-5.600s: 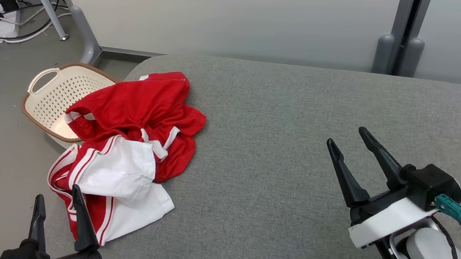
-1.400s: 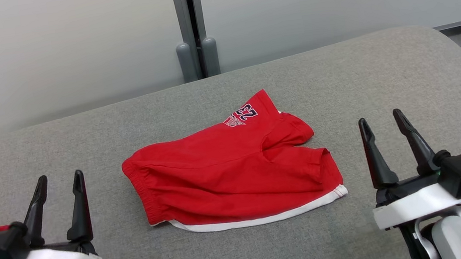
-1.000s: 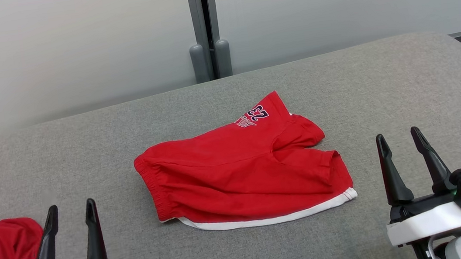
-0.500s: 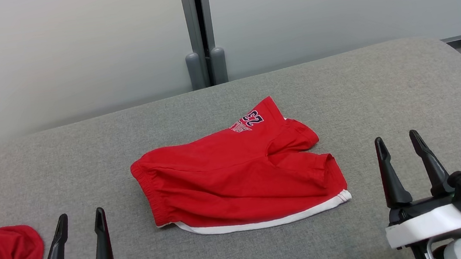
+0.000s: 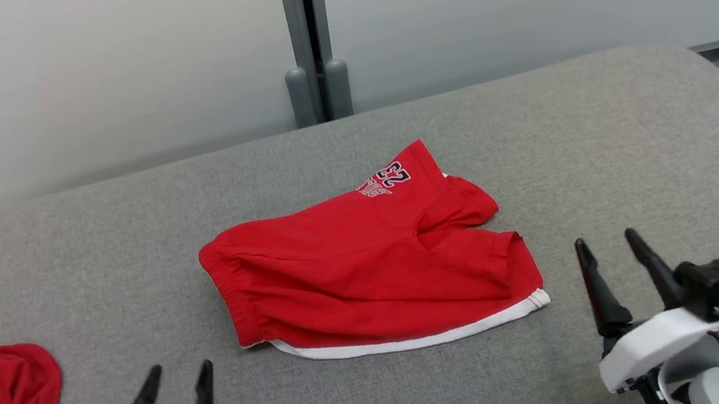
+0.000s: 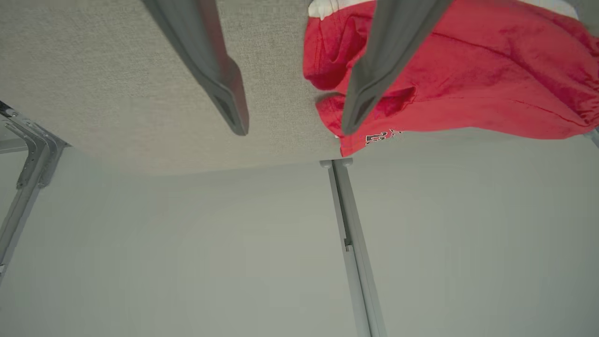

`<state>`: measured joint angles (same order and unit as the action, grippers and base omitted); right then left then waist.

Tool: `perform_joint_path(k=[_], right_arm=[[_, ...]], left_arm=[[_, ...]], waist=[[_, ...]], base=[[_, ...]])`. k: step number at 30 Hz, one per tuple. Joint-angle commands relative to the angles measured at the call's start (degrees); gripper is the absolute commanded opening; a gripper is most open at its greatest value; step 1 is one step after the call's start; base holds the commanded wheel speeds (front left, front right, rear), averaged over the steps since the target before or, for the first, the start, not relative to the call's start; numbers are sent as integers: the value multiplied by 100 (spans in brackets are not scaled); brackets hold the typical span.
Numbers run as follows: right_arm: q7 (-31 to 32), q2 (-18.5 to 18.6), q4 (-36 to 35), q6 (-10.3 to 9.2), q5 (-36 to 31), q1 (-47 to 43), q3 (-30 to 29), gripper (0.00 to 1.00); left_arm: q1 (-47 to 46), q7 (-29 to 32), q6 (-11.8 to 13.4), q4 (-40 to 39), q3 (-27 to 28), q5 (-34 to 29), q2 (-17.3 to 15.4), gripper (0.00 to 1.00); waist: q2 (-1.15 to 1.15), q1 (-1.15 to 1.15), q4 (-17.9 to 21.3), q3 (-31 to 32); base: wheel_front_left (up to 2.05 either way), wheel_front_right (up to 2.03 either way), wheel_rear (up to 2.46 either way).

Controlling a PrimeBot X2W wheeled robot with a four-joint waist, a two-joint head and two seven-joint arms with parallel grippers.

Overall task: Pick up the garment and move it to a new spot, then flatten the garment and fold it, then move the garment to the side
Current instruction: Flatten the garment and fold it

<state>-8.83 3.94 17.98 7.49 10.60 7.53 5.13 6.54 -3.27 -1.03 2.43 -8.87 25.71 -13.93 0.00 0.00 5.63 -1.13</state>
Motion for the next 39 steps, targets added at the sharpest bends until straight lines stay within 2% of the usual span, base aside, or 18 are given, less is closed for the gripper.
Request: perform_joint_path(k=[1, 7, 11, 17, 19, 21, 32, 34, 35, 36, 37, 38, 39], right_arm=[[244, 64, 129, 0, 67, 108, 66, 100], [1313, 206, 625, 0, 377, 485, 456, 100], [1703, 225, 834, -1, 614, 687, 609, 100], [1893, 282, 931, -1, 787, 792, 754, 100], [1914, 300, 929, -1, 812, 821, 790, 93], [1930, 308, 913, -1, 828, 826, 839, 93], [1967, 289, 823, -1, 915, 765, 1037, 69], [1965, 275, 833, -1, 950, 779, 1079, 49], [1954, 271, 841, -1, 957, 789, 1095, 47], [1951, 274, 857, -1, 970, 794, 1105, 44], [1950, 279, 874, -1, 992, 793, 1115, 38], [1946, 281, 891, -1, 1010, 798, 1126, 33], [1946, 283, 908, -1, 1016, 805, 1132, 7]], left_arm=[[-128, 287, -66, 69, -79, 78, -78, 100], [-512, 1150, -235, 223, -414, 140, -208, 100], [-877, 1262, -402, 527, -579, 144, -281, 100], [-1331, 1168, -515, 973, -735, 159, -331, 100], [-1463, 1172, -554, 1120, -808, 178, -361, 100], [-1594, 1114, -585, 1273, -867, 204, -396, 100], [-2067, 939, -641, 1728, -1388, 441, -477, 100], [-2151, 864, -646, 1783, -1498, 483, -482, 100], [-2183, 830, -646, 1801, -1545, 513, -485, 100], [-2212, 807, -643, 1820, -1614, 533, -506, 96], [-2242, 776, -643, 1834, -1674, 570, -532, 61], [-2272, 741, -644, 1830, -1737, 603, -564, 39], [-2298, 690, -644, 1824, -1798, 629, -592, 13]], waist=[[0, 0, -31, -125], [0, 0, -100, -601], [0, 0, -151, -820], [0, 0, -189, -991], [0, 0, -185, -1035], [0, 0, -174, -1074], [0, 0, -61, -1205], [0, 0, -45, -1220], [0, 0, -40, -1225], [0, 0, -36, -1228], [0, 0, -33, -1229], [0, 0, -31, -1229], [0, 0, -31, -1227]], base=[[0, 0, 0], [0, 0, 0], [0, 0, 0], [0, 0, 0], [0, 0, 0], [0, 0, 0], [0, 0, 0], [0, 0, 0], [0, 0, 0], [0, 0, 0], [0, 0, 0], [0, 0, 0], [0, 0, 0]])
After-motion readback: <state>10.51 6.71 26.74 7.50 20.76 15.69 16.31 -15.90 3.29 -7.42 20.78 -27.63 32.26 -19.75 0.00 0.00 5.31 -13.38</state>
